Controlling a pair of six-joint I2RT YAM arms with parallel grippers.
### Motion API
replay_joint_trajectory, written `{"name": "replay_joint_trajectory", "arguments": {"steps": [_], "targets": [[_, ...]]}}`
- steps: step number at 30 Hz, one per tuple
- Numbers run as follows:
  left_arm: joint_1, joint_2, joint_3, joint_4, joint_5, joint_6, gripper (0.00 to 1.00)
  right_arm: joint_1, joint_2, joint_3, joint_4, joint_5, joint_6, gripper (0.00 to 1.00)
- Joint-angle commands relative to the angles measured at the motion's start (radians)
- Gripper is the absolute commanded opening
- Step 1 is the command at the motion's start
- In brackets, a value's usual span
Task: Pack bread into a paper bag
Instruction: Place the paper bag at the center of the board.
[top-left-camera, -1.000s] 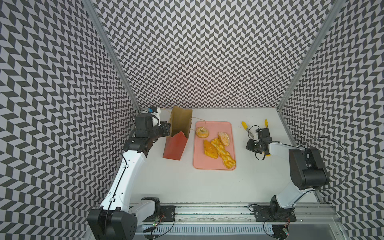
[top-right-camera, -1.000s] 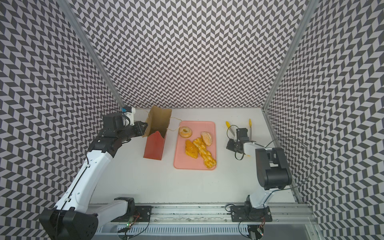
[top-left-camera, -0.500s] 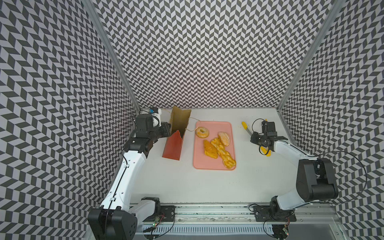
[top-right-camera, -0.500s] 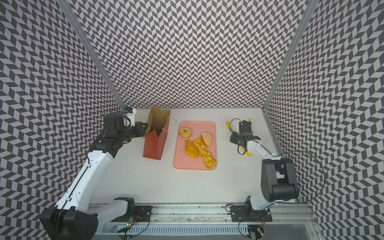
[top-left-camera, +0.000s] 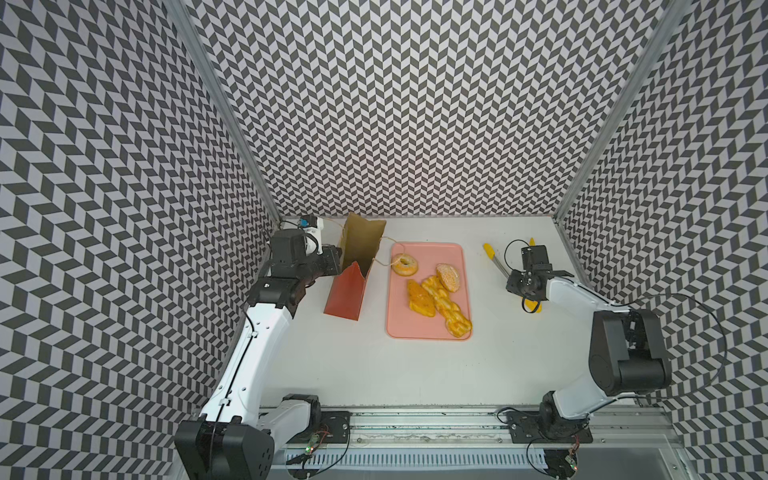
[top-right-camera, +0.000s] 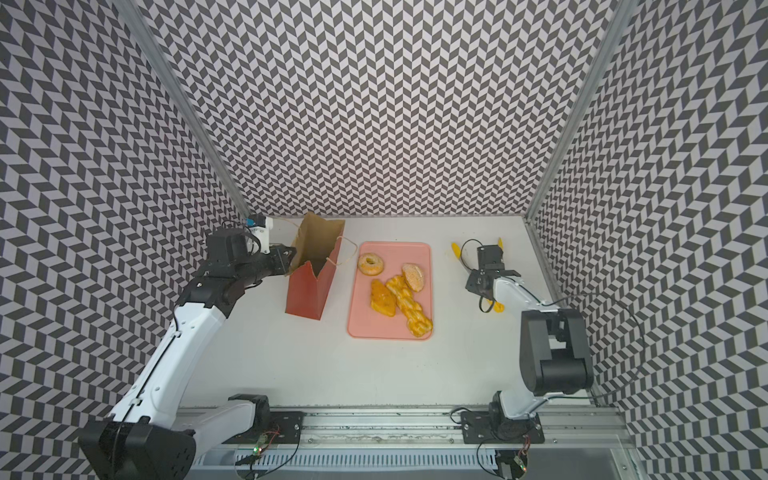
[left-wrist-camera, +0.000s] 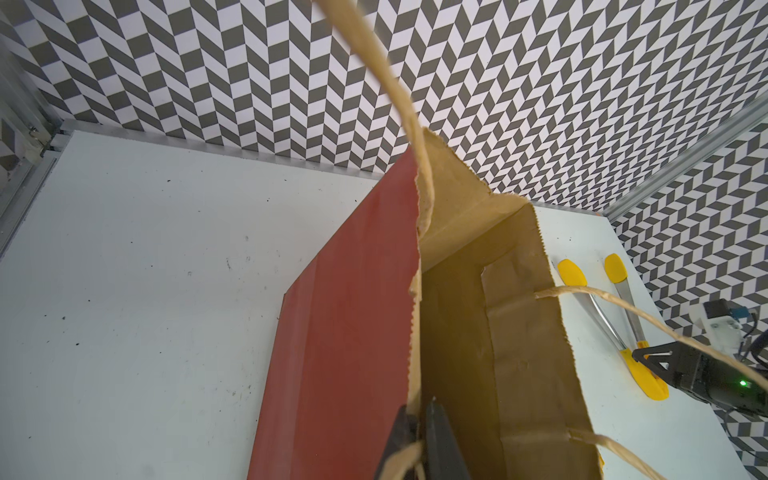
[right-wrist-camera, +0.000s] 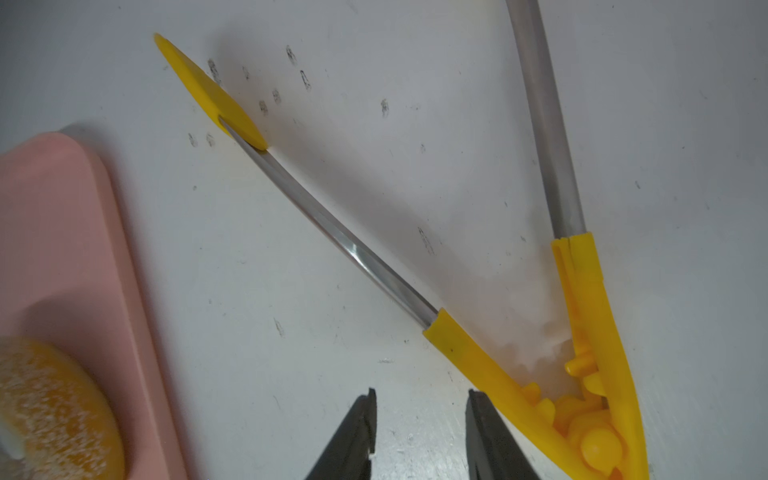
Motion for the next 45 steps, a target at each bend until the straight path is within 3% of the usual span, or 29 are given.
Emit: {"name": "replay_joint_trajectory", "arguments": {"steps": [1,9,12,23,33,45], "targets": [[-0.004,-0.018,-0.007,0.018,0.016,0.016,0.12,-0.007,0.004,0.01,0.009,0.006,-0.001,0.4],[-0.002,-0.02,-0.005,0.009,-0.023,0.015,0.18,-0.009,-0.008,-0.014,0.03,-0.013,-0.013,0.4],[-0.003,-0.025,-0.004,0.009,-0.023,0.014,0.28,-0.01,-0.005,-0.016,0.036,-0.023,-0.016,0.4],[0.008,-0.039,-0.018,0.016,-0.078,0.008,0.39,-0.011,-0.003,-0.019,0.043,-0.04,-0.022,0.4],[0.009,-0.109,-0.019,-0.031,-0.153,0.004,0.66,-0.011,0.003,-0.02,0.049,-0.055,-0.024,0.4],[0.009,-0.254,-0.024,-0.086,-0.241,-0.036,0.75,-0.011,-0.001,-0.024,0.053,-0.07,-0.026,0.4]]}}
